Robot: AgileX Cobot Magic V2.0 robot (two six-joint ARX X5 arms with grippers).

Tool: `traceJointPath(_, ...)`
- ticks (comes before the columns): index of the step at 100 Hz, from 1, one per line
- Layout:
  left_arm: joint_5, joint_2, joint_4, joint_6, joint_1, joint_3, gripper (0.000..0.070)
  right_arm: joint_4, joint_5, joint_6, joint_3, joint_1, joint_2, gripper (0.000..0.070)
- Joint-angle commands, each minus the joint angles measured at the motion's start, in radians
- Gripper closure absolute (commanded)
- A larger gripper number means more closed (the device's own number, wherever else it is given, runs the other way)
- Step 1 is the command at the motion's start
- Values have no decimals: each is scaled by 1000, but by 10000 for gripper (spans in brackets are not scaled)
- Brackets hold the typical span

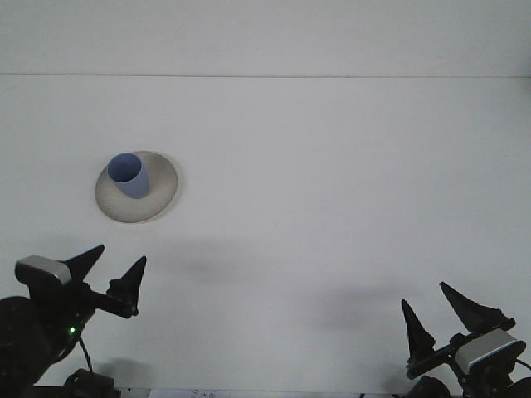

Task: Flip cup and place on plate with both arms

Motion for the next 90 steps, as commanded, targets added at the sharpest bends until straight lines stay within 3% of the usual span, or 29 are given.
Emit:
traceJointPath(1, 2, -83, 27, -51, -6, -94, 115, 0, -1, -7, 7, 10, 0, 212)
traceJointPath(15, 2, -209, 19, -93, -6, -180, 120, -16, -1, -7, 7, 10, 0, 215)
traceJointPath(19, -2, -228, 18, -93, -5, -185, 158, -23, -2, -6, 7, 10, 0, 248)
traceJointPath(22, -2, -237, 19, -93, -5, -185, 242, -27, -2, -2, 7, 10, 0, 309)
traceJointPath(25, -2, -243, 20, -93, -5, -185, 374, -30, -2, 0, 7, 10, 0, 384)
traceJointPath(31, 2, -248, 18, -93, -5, -184, 700, -36, -2, 15, 7, 10, 0, 643)
traceJointPath(33, 2, -248, 16, -97, -5, -184, 700, -38, -2, 18, 7, 10, 0, 700)
traceJointPath(35, 2, -248, 15, -98, -5, -184, 677, -40, -2, 18, 7, 10, 0, 700)
traceJointPath(90, 1, -248, 34, -108, -5, -182, 688, -28, 0, 22, 7, 10, 0, 696)
